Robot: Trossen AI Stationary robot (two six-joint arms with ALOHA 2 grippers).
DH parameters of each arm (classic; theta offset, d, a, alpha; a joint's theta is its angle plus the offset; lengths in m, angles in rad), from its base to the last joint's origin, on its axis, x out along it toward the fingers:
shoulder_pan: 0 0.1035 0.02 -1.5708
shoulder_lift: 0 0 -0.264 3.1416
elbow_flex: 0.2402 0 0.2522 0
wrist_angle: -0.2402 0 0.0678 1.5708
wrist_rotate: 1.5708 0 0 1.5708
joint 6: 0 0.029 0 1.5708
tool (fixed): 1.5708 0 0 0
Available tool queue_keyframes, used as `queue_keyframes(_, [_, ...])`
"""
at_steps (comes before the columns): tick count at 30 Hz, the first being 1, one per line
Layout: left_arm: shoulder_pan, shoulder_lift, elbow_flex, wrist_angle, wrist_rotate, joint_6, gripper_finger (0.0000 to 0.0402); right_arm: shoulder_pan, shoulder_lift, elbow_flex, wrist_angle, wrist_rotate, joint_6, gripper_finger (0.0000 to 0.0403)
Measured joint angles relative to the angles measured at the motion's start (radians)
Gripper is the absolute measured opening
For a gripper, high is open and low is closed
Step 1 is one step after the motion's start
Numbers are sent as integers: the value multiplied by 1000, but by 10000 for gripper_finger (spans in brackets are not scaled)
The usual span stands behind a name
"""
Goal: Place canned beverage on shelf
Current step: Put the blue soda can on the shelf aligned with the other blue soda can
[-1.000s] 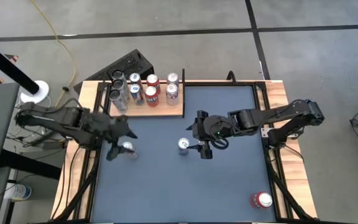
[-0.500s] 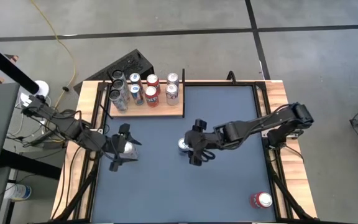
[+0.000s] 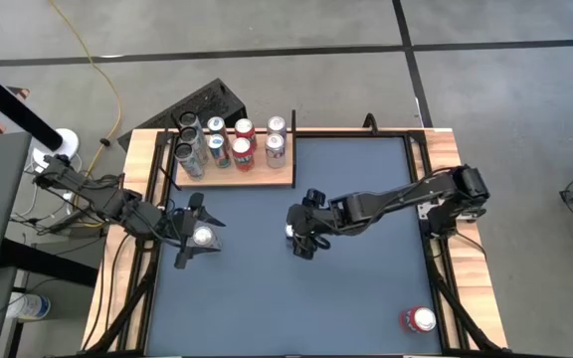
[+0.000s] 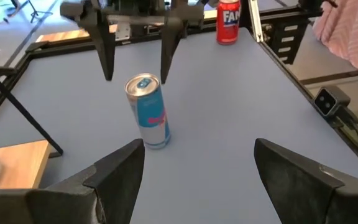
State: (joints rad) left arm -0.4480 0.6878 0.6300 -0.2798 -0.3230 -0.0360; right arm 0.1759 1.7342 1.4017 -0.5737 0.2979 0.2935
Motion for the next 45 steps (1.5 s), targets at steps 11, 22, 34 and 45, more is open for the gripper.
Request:
queue_keyframes(11, [1, -18, 0, 0, -9, 32, 290, -1, 88, -1, 2, -48, -11, 356])
queue_keyframes(22, [62, -256, -52, 7, -65, 55, 278, 3, 76, -1, -4, -37, -37, 356])
queue_keyframes(34, [82, -615, -307, 165, -112, 61, 270, 5, 76, -1, -1, -34, -58, 316])
queue_keyframes(45, [82, -685, -411, 203, -82, 34, 270, 5, 76, -1, 5, -35, -66, 302])
